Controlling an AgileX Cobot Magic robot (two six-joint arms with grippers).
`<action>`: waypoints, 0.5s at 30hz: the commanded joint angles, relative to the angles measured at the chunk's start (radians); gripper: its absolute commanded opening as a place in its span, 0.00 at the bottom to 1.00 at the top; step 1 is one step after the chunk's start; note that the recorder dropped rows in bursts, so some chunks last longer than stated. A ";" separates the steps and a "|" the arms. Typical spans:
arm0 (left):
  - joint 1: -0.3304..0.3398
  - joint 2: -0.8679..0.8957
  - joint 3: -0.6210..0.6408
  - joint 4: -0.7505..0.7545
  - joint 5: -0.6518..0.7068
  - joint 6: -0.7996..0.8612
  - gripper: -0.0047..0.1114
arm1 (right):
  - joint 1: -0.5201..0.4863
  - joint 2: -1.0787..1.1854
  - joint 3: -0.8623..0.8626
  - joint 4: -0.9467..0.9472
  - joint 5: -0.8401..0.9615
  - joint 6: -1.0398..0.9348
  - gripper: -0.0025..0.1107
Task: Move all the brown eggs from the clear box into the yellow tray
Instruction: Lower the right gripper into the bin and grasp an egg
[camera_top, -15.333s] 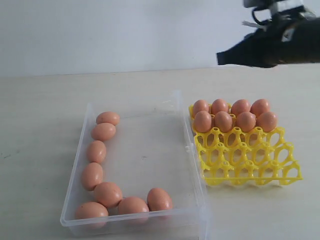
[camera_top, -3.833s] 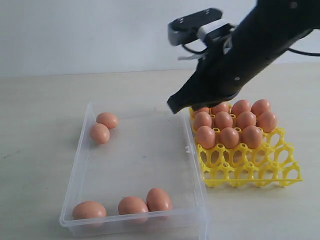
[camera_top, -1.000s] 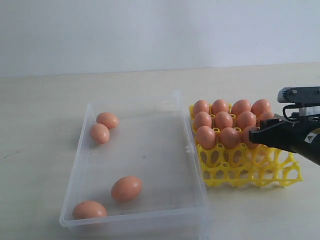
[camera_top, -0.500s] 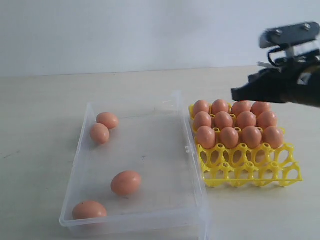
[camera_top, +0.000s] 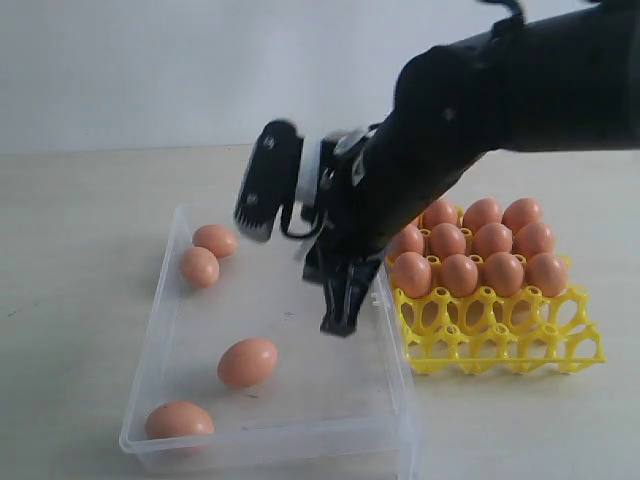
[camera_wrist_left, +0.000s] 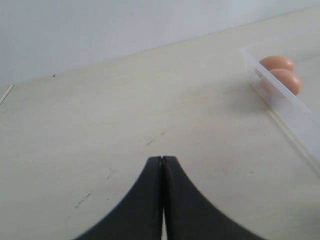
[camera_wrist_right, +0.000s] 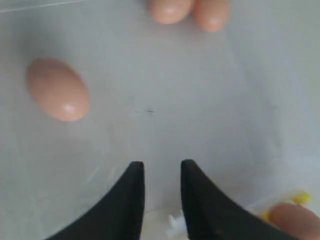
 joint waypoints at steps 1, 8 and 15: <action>-0.003 -0.006 -0.004 -0.004 -0.007 0.000 0.04 | 0.059 0.086 -0.013 0.125 0.001 -0.143 0.52; -0.003 -0.006 -0.004 -0.004 -0.007 0.000 0.04 | 0.105 0.178 -0.029 0.173 -0.048 -0.166 0.64; -0.003 -0.006 -0.004 -0.004 -0.007 0.000 0.04 | 0.123 0.250 -0.112 0.175 -0.042 -0.168 0.64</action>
